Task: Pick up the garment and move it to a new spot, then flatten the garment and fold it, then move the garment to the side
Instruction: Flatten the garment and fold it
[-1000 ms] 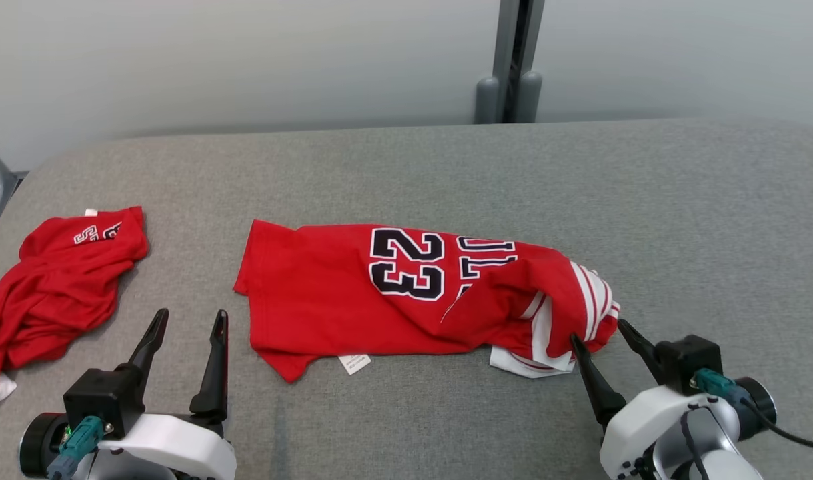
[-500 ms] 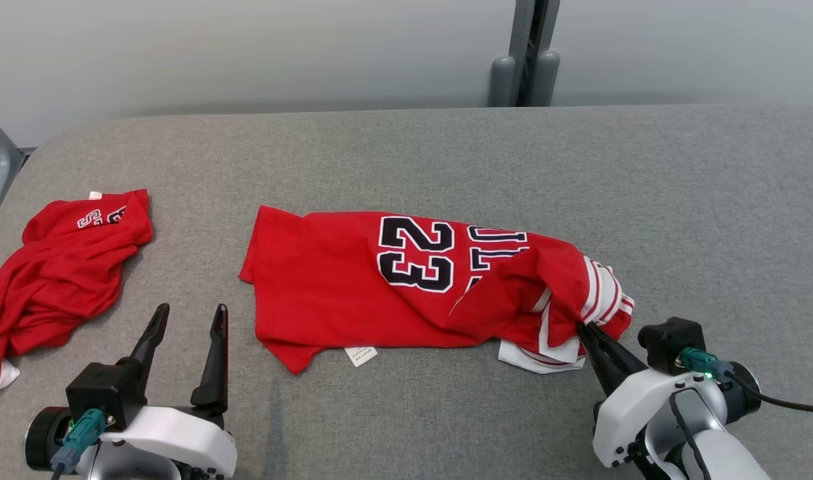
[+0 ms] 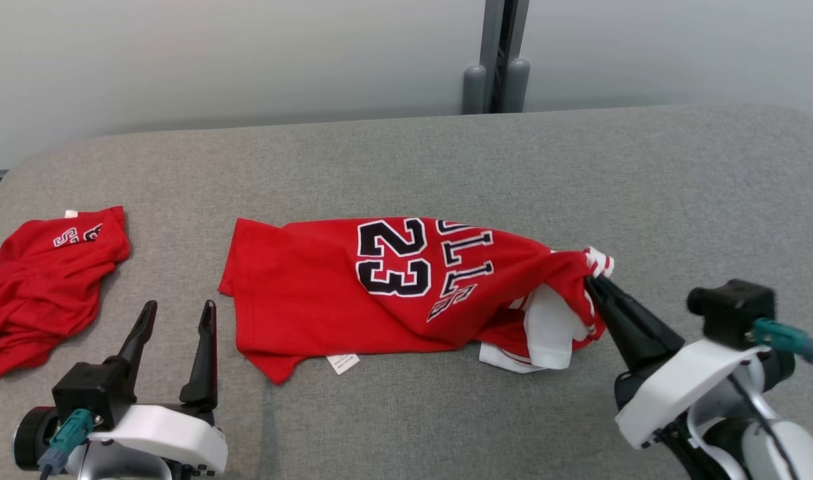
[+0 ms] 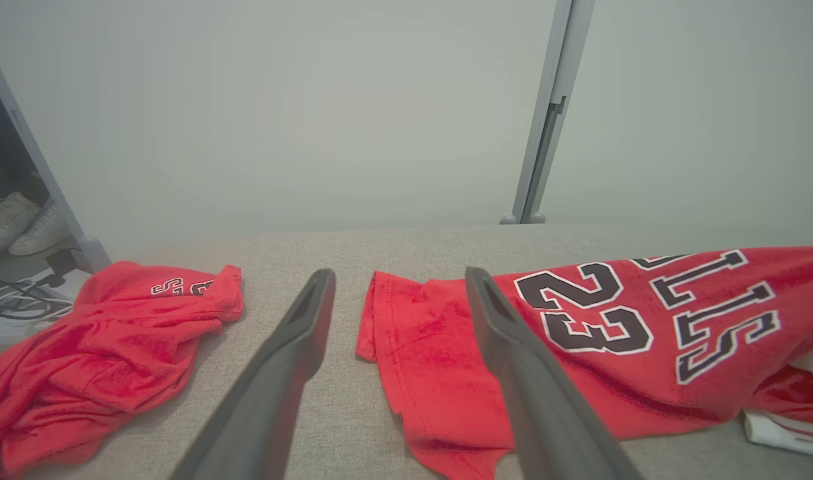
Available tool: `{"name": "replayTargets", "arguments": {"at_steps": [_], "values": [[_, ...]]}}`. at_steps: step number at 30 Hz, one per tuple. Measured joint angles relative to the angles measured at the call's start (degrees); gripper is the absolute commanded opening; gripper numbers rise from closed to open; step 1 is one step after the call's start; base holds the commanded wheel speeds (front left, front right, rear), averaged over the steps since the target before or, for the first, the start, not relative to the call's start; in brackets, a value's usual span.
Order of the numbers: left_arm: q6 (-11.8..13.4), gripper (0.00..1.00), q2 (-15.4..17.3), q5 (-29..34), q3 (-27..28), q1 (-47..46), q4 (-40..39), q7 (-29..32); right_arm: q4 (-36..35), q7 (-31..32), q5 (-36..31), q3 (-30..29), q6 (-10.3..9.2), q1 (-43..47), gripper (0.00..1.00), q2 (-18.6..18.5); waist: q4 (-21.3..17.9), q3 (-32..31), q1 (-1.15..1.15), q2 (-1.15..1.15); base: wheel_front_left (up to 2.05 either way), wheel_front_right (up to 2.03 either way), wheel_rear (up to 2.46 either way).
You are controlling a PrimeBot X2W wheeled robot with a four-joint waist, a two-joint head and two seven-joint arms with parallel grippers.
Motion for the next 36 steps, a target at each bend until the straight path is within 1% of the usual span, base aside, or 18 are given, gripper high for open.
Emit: {"name": "replayTargets", "arguments": {"at_steps": [4, 8, 11, 13, 15, 17, 21, 24, 27, 30, 33, 34, 35, 36], "values": [[0.3, 1.0, 0.3, 0.0, 0.1, 0.0, -0.4, -0.2, -8.0, 4.6, 5.1, -2.1, 0.0, 0.6, 0.0, 0.5, -0.3, 0.3, 0.0, 0.0, 0.0, 0.0, 0.0], [0.4, 1.0, 0.4, 0.0, 0.2, -0.1, -0.6, -0.2, -14.5, 9.2, 12.5, -4.0, 0.0, 0.5, 0.0, 1.9, -0.3, 0.9, 0.0, 0.0, 0.0, 0.0, 0.0], [0.4, 1.0, 0.4, 0.0, 0.2, -0.4, -0.7, -0.4, -16.4, 11.9, 18.4, -6.7, 0.0, -0.5, 0.0, 3.3, -0.1, 1.6, 0.0, 0.0, 0.0, 0.0, 0.0], [0.4, 1.0, 0.4, 0.0, 0.2, -1.0, -0.8, -0.5, -15.4, 13.3, 21.8, -9.6, 0.0, -2.5, 0.0, 4.0, 0.0, 2.2, 0.0, 0.0, 0.0, 0.0, 0.0], [0.3, 1.0, 0.3, 0.0, 0.0, -1.6, -0.8, -0.5, -11.8, 14.3, 23.2, -12.7, 0.0, -5.0, 0.0, 4.2, 0.2, 3.0, 0.0, 0.0, 0.0, 0.0, 0.0], [-0.1, 1.0, 0.0, 0.0, -0.2, -2.4, -0.6, -0.9, -6.6, 15.1, 23.5, -15.0, 0.0, -7.6, 0.0, 4.2, 0.6, 3.8, 0.0, 0.0, 0.0, 0.0, 0.0], [-0.8, 1.0, -0.7, 0.0, -1.0, -4.2, 0.1, -1.5, 5.9, 14.8, 22.4, -18.0, 0.0, -13.4, 0.0, 3.9, 1.7, 5.7, 0.0, 0.0, 0.0, 0.0, 0.0], [-1.6, 1.0, -1.4, 0.0, -1.7, -5.8, 1.2, -2.0, 15.6, 12.8, 21.2, -19.8, 0.0, -17.7, 0.0, 3.5, 2.7, 7.2, 0.0, 0.0, 0.0, 0.0, 0.0], [-2.2, 1.0, -2.2, 0.1, -2.4, -7.3, 2.3, -2.5, 23.3, 9.8, 19.4, -19.9, 0.0, -21.4, 0.0, 2.3, 3.9, 8.5, 0.0, 0.0, 0.0, 0.0, 0.0], [-2.9, 1.0, -2.7, 0.2, -2.9, -8.6, 3.4, -3.1, 29.1, 6.7, 18.2, -18.8, 0.0, -23.8, 0.0, 1.5, 5.0, 9.6, 0.0, 0.0, 0.0, 0.0, 0.0], [-3.2, 1.0, -3.1, 0.2, -3.2, -9.2, 4.5, -3.6, 33.2, 3.6, 17.6, -17.4, 0.0, -25.2, 0.0, 0.3, 5.7, 10.1, 0.0, 0.0, 0.0, 0.0, 0.0], [-3.4, 1.0, -3.1, 0.2, -3.3, -9.5, 4.8, -3.7, 34.1, 2.4, 17.4, -16.7, 0.0, -25.3, 0.33, -0.1, 5.7, 10.1, 0.0, 0.0, 0.0, 0.0, 0.0], [-3.6, 1.0, -3.2, 0.2, -3.3, -9.6, 5.2, -4.0, 34.8, 1.1, 17.4, -16.2, 0.0, -25.3, 0.75, -0.3, 5.7, 10.1, 0.0, 0.0, 0.0, 0.0, 0.0], [-3.6, 1.0, -3.3, 0.2, -3.3, -9.7, 5.5, -4.0, 35.4, -0.1, 17.5, -15.7, 0.0, -25.3, 1.0, -0.6, 5.7, 9.9, 0.0, 0.0, 0.0, 0.0, 0.0]]}}
